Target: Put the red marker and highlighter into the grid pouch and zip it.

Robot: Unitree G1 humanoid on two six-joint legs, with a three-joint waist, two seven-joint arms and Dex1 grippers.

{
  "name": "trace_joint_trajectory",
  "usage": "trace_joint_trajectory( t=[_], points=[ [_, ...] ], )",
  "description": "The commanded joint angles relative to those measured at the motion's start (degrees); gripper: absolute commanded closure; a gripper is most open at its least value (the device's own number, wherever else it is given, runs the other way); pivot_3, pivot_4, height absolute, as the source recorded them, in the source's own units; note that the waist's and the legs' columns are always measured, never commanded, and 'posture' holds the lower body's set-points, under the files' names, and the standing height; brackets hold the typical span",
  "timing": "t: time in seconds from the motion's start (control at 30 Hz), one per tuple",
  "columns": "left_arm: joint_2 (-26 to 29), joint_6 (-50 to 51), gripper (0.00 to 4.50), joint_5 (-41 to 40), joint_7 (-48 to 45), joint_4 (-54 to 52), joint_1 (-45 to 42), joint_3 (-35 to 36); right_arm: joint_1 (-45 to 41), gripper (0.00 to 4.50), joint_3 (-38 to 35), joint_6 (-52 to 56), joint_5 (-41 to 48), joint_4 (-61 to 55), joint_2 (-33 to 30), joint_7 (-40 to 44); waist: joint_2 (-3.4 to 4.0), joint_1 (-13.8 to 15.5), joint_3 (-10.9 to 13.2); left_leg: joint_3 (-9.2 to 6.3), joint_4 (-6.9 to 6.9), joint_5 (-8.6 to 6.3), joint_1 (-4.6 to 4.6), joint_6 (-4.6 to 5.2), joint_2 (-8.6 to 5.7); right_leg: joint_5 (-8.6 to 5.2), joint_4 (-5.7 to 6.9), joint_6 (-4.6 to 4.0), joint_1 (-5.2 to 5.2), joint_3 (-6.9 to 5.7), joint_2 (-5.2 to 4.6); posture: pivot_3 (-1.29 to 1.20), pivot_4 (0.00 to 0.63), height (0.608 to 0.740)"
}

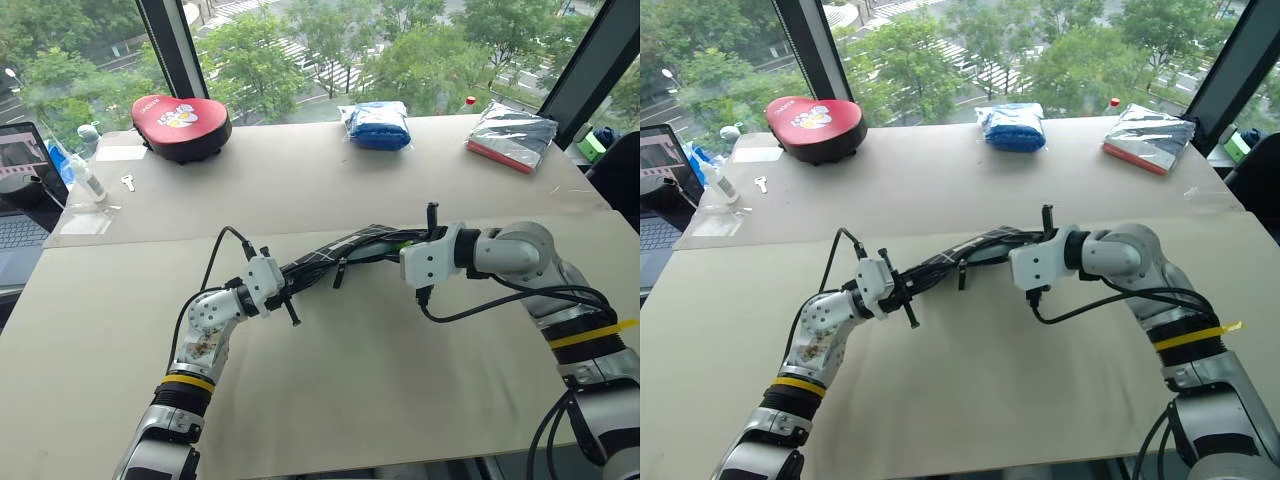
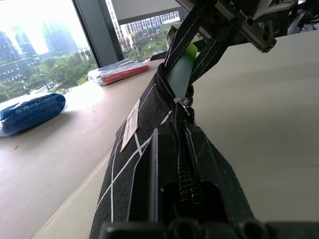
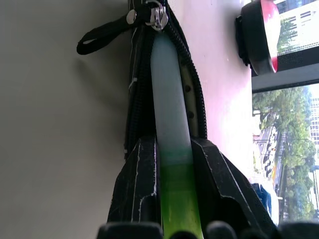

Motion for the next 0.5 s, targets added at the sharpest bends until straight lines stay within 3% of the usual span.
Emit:
trace_joint_trajectory(
  t=[0.03,0.07,0.13,0.37,0.43,0.5],
  points=[
    [-0.2,-0.6,4.50,-0.2,0.0,-1.4,-0.7,0.0,-0.2,3.50,0.4,1.5,1.6,-3.9,1.5,0.4,0.00,-0.1,0.0,0.00,0.00,0.00,0.00,0.00,0.00,0.00,0.00,0.00,-0.01,0.00,0.00,0.00,0.150,0.740],
    [-0.2,-0.6,4.50,-0.2,0.0,-1.4,-0.7,0.0,0.2,2.99,0.0,2.7,2.4,-4.2,1.6,0.9,0.00,-0.1,0.0,0.00,0.00,0.00,0.00,0.00,0.00,0.00,0.01,0.00,-0.01,0.00,0.00,0.00,0.150,0.740],
    [-0.2,-0.6,4.50,-0.2,0.1,-1.4,-0.6,0.0,0.4,2.48,-0.8,4.3,3.4,-4.5,1.6,1.2,0.00,-0.1,0.0,-0.01,0.00,0.00,0.00,0.00,0.00,0.00,0.00,0.00,-0.01,0.00,0.00,0.00,0.150,0.740],
    [-0.4,-0.7,4.50,-0.3,0.0,-1.3,-0.7,-0.1,-0.8,0.07,-2.8,2.3,0.8,-2.2,0.4,-3.6,0.00,-0.1,0.0,-0.01,0.00,0.00,0.00,0.00,-0.01,0.00,0.01,-0.01,-0.01,-0.01,0.00,0.00,0.150,0.740],
    [-0.4,-0.7,4.50,-0.3,0.0,-1.3,-0.7,-0.1,-0.3,0.07,-5.0,4.4,4.2,-3.3,-0.3,-2.7,0.00,-0.1,0.0,0.00,0.00,0.00,0.00,0.00,-0.01,0.01,0.01,-0.01,-0.01,-0.01,0.00,0.00,0.150,0.740],
    [-0.3,-0.7,4.50,-0.3,-0.1,-1.3,-0.8,-0.1,1.3,0.07,-9.0,13.8,12.8,-7.5,-1.5,0.9,0.00,0.0,0.0,-0.01,0.00,0.00,-0.01,0.00,-0.01,0.01,0.00,-0.01,-0.01,-0.01,0.00,0.00,0.150,0.740]
  ],
)
